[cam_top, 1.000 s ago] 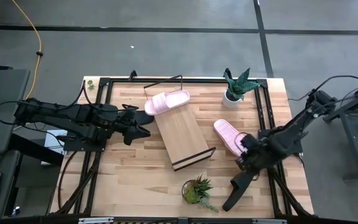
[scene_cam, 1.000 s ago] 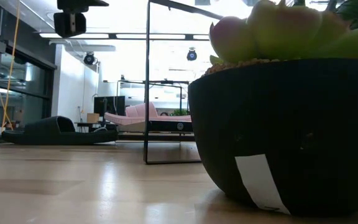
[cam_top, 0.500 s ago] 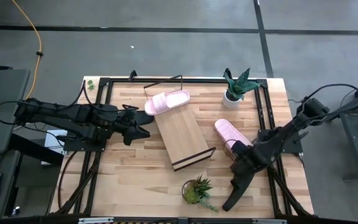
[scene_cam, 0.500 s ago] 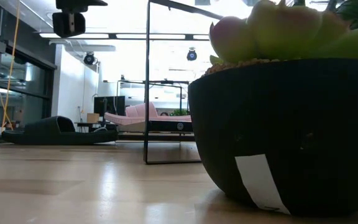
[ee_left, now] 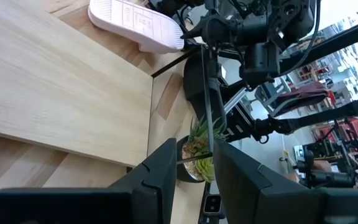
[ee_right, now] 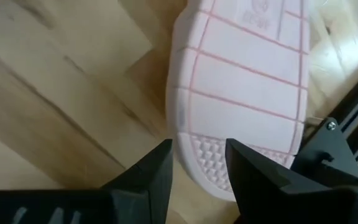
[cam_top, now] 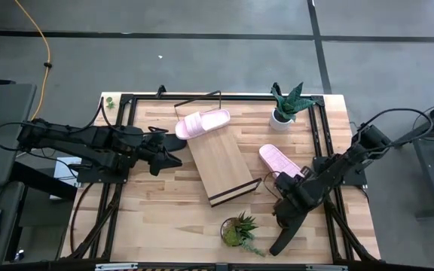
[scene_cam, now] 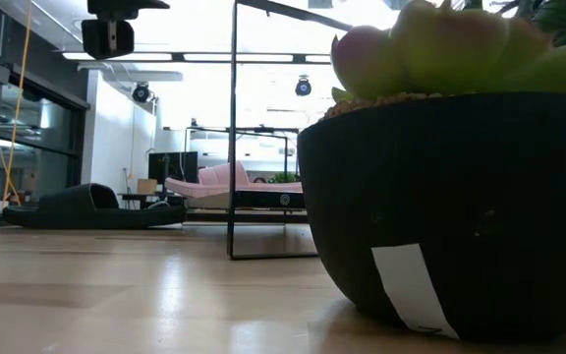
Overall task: Pick and place slides into the shelf
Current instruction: Put the pink slides on the shelf
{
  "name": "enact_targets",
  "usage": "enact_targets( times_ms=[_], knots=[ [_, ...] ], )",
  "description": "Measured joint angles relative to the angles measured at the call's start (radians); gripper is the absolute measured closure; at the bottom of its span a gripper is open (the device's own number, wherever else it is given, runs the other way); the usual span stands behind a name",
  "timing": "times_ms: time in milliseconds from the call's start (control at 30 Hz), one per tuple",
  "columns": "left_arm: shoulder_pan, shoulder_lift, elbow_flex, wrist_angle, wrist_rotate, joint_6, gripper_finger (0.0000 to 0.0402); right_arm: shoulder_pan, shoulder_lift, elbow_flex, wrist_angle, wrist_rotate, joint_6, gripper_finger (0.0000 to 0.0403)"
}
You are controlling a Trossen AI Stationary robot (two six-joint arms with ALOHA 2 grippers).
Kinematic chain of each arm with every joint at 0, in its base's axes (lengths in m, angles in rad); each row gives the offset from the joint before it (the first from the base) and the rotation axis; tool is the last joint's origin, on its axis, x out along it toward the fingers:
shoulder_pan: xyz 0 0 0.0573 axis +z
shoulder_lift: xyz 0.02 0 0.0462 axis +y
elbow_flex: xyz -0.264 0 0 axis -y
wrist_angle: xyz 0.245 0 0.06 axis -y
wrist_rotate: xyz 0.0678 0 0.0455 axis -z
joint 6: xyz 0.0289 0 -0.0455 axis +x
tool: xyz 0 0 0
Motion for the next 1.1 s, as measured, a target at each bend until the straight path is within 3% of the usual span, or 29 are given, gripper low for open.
enact_targets(
  times_ms=[333, 500, 667, 1100],
  knots=[
    [-0.001, 0.000, 0.000, -0.014, 0.002, 0.000, 0.0307, 0.002, 0.041, 0.050, -0.003, -0.013, -0.092, 0.0239],
    [-0.001, 0.000, 0.000, -0.021, 0.027, -0.007, 0.0307, -0.033, 0.040, 0.065, 0.008, -0.101, -0.088, 0.0221],
    [0.000, 0.000, 0.000, -0.020, 0.030, -0.028, 0.0307, -0.062, 0.040, 0.067, 0.072, -0.171, -0.090, 0.0219],
    [0.000, 0.000, 0.000, -0.021, 0.056, -0.056, 0.0307, -0.098, 0.040, 0.067, 0.102, -0.209, -0.106, 0.0219]
  ],
)
